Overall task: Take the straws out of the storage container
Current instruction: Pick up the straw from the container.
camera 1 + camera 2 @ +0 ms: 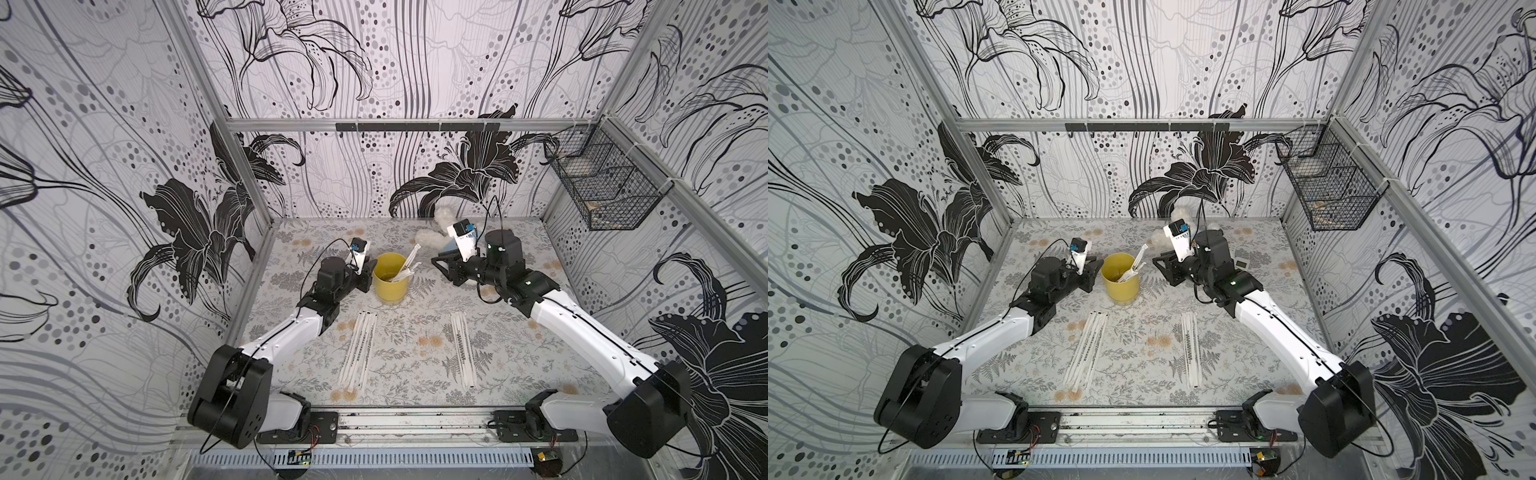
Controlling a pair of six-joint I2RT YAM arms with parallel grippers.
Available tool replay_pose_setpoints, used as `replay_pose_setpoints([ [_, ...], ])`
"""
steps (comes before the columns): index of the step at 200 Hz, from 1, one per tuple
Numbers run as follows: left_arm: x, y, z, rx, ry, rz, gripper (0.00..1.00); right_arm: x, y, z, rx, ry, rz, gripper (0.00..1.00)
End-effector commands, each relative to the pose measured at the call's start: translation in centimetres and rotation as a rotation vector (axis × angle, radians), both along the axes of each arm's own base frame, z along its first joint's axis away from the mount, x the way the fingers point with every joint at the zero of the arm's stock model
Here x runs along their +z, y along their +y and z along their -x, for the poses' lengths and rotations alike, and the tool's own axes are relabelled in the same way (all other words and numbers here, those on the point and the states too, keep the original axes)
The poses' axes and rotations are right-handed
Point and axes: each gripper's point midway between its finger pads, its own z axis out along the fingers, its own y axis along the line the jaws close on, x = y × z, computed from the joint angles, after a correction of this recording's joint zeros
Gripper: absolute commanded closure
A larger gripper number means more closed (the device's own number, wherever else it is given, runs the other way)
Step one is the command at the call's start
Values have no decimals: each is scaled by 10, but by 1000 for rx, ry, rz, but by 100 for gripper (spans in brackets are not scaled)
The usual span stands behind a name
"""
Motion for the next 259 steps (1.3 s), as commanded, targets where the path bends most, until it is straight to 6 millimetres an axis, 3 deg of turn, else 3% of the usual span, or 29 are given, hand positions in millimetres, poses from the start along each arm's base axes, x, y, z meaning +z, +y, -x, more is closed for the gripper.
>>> replay_pose_setpoints([
  [1, 28, -2, 18, -36, -173, 102, 71, 5, 9, 0, 21, -45, -17, 63],
  [25, 26, 0, 36, -48, -243, 149, 71, 11, 24, 6, 63, -83, -30, 63],
  [76, 19, -37, 51, -161, -357, 11, 70, 9, 52, 18, 137, -134, 17, 63],
  [187, 4, -73, 42, -249, -335, -114, 71, 8, 32, 18, 57, -190, 78, 63],
  [259, 5, -72, 40, -221, -337, -138, 71, 4, 31, 21, 58, -189, 75, 63],
])
